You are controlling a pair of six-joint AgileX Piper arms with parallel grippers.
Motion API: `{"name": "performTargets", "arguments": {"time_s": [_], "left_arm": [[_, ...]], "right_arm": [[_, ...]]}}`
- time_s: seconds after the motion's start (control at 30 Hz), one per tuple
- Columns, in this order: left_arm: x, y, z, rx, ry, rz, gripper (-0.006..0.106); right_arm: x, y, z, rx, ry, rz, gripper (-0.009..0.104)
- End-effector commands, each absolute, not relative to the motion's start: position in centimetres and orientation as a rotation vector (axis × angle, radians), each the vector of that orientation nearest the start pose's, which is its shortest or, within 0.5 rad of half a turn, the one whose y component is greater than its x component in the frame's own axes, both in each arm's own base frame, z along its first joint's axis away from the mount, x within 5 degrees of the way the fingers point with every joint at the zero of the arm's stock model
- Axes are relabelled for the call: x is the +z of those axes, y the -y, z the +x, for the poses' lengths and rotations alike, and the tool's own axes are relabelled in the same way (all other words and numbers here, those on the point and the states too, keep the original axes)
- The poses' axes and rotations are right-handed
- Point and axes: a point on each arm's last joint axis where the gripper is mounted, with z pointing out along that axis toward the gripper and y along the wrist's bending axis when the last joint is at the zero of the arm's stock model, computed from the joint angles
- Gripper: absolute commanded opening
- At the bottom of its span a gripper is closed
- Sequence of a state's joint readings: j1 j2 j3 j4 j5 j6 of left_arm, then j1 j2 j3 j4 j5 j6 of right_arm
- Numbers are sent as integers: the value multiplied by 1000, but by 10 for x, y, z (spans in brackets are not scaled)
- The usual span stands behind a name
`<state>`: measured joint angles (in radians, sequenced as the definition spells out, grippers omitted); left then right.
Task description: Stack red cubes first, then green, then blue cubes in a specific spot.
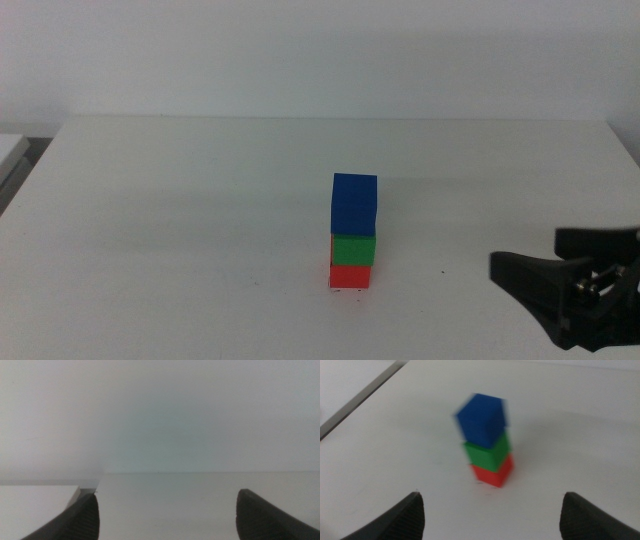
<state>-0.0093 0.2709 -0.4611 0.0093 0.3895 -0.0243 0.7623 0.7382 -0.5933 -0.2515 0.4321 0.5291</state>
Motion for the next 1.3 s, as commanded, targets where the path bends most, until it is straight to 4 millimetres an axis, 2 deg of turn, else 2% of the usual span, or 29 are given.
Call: {"name": "performTargets", "arguments": {"time_s": [0.0, 0.07, 0.23, 0.37, 0.5, 0.67, 1.0, 1.13, 1.17, 1.23, 1.27], "left_arm": [[296, 0, 60, -18, -1631, -10, 94], [276, 1, 58, -35, -1625, -20, 94], [229, 1, 53, -49, -1621, -29, 94], [208, 2, 54, -80, -1657, -53, 94], [196, 1, 56, -79, -1674, -55, 94], [197, 1, 56, -68, -1664, -47, 94], [198, 1, 56, -68, -1651, -47, 94], [198, 1, 56, -68, -1651, -47, 94], [198, 1, 56, -68, -1651, -47, 94], [198, 1, 56, -66, -1651, -46, 94], [198, 1, 56, -66, -1651, -46, 94]], "right_arm": [[291, -84, 117, 574, -1979, -306, 93], [275, -68, 114, 527, -1999, -215, 93], [256, -33, 101, 421, -1949, 20, 93], [248, -13, 86, 336, -1852, 172, 93], [232, -4, 76, 278, -1815, 250, 93], [217, -1, 64, 259, -1761, 252, 93], [217, -1, 55, 295, -1675, 259, 93], [201, -2, 55, 318, -1677, 265, 93], [195, -2, 55, 278, -1695, 223, 93], [199, -3, 56, 156, -1646, 53, 93], [196, -3, 56, 78, -1675, -30, 93]]}}
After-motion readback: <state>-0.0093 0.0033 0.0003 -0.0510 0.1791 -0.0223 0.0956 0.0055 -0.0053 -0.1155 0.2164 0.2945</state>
